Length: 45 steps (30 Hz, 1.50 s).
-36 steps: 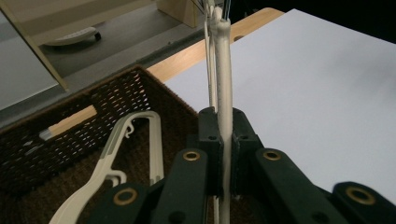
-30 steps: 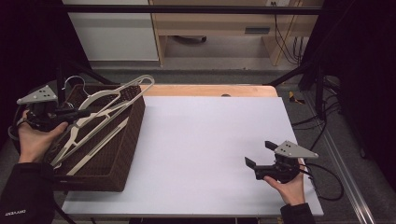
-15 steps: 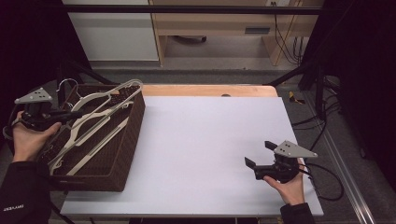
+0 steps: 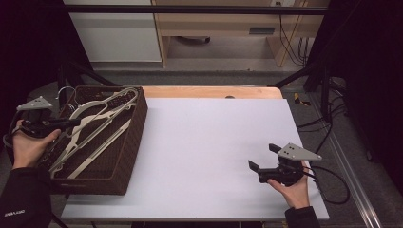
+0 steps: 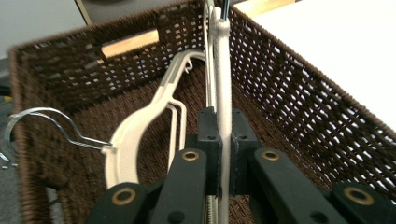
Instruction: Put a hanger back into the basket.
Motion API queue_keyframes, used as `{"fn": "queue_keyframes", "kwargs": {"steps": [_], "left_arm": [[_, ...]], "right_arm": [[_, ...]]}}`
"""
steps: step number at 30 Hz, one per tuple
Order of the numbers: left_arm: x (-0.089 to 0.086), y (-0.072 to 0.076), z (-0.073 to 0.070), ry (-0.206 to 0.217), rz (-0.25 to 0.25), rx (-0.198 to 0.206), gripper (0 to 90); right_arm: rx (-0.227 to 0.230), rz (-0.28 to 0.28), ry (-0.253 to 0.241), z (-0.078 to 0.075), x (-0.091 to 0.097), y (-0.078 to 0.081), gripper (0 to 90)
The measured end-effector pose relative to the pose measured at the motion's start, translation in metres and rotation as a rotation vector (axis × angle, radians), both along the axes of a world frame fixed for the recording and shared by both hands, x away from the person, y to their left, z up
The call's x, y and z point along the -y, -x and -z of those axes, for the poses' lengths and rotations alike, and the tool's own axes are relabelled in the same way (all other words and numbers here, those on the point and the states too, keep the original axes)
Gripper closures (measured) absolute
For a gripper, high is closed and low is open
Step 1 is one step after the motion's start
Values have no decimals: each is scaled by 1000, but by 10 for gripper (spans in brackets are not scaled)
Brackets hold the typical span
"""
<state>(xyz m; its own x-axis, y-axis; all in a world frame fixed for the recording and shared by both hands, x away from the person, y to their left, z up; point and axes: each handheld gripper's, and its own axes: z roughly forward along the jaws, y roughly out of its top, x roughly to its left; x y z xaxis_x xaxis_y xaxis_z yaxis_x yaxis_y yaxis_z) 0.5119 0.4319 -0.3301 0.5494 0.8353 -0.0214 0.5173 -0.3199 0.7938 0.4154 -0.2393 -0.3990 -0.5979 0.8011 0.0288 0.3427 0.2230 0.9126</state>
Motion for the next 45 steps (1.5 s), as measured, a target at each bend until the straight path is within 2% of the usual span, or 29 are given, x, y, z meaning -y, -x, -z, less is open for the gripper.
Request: {"fn": "queue_keyframes", "kwargs": {"steps": [5, 10, 15, 16, 18, 19, 20, 23, 25, 27, 31, 36, 41, 43, 45], "left_arm": [[5, -4, 17, 10, -5, -39, 859], [10, -6, 33, 1, -11, -91, 854], [7, -5, 39, -27, -68, -148, 834], [6, -4, 39, -39, -94, -143, 814], [3, 0, 37, -39, -125, -164, 738], [2, 2, 36, -48, -138, -161, 716], [0, 5, 35, -48, -154, -153, 725], [-3, 13, 32, -36, -187, -123, 677], [-2, 19, 29, -21, -185, -95, 652], [3, 26, 26, -36, -186, -54, 620], [19, 40, 21, 10, -148, 21, 537], [47, 56, 18, 81, -88, 116, 415], [80, 68, 19, 123, -17, 160, 308], [94, 72, 20, 151, 18, 169, 272], [106, 76, 23, 159, 52, 171, 233]], "right_arm": [[2, -2, -1, 0, 0, 0, 52], [0, -3, -2, 0, 0, 0, 52], [-3, -9, 2, 0, 0, 1, 51], [-2, -9, 3, 0, 0, 0, 51], [-1, -4, 0, 0, 0, 1, 51], [-2, -4, 0, 0, 0, 1, 51], [-1, -5, 0, 0, 0, 1, 51], [-1, -4, -3, -1, 1, 1, 50], [-1, -2, -4, -1, 1, 1, 50], [0, -3, -2, -1, 1, 1, 50], [-3, -2, 1, 0, 0, 1, 49], [1, -2, 0, -1, 1, 1, 47], [7, 0, -4, -1, 2, 2, 41], [8, 0, -3, -2, 2, 2, 38], [14, 0, -5, -2, 3, 3, 39]]}}
